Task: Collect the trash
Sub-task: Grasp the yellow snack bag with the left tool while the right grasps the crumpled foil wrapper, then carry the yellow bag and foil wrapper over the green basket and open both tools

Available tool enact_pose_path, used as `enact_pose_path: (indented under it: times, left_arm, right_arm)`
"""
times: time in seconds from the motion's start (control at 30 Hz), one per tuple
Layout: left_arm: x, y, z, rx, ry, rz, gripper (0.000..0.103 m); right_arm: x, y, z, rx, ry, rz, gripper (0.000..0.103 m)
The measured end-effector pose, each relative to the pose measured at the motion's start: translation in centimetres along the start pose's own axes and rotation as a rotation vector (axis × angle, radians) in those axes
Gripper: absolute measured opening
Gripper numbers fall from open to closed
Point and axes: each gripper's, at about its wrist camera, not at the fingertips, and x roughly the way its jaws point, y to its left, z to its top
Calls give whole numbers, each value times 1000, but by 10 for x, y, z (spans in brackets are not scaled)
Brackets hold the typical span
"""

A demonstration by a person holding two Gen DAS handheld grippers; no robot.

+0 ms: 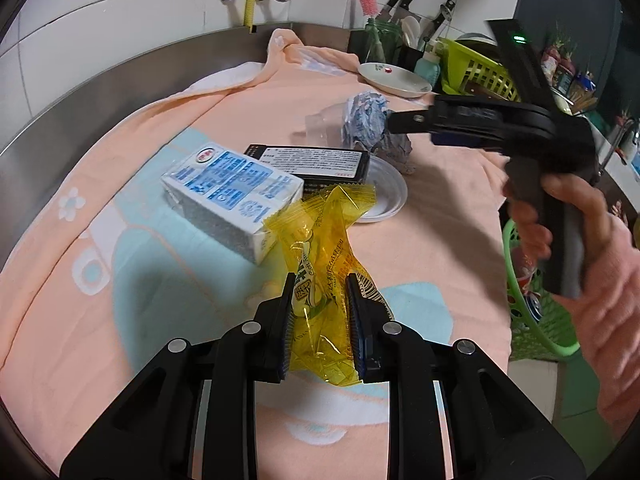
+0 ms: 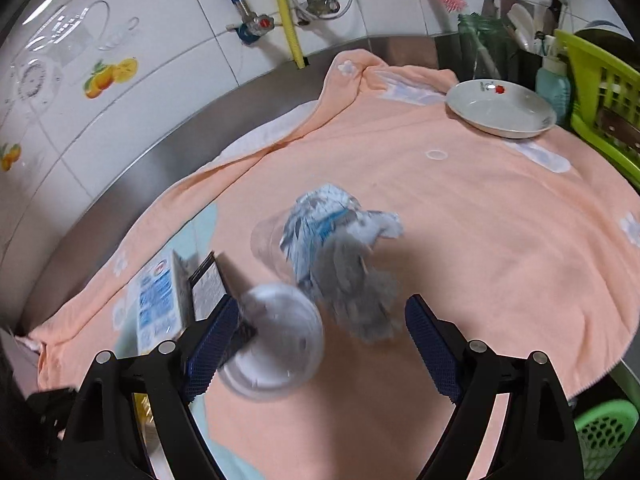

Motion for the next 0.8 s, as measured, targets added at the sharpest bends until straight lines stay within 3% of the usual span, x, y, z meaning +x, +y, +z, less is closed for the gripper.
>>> enact_pose_path:
  times: [0.17,0.33,0.5,0.8]
  left_arm:
    - [-3,5,-1,-7,-5,-10,23]
    - [-4,7,-2,-10,-6,-17,23]
    - [-5,6,-2,-18,-7,-25,23]
    - [-13,-8,-1,-3,-16,-44,23]
  right_arm:
    - [27,-4,9,21,25,-33,77]
    - [38,-15,8,59,43,-36,59]
    - [23,-18,5,66,13,-21,43]
    - [-22,-24,-8,72,-44,-2,40]
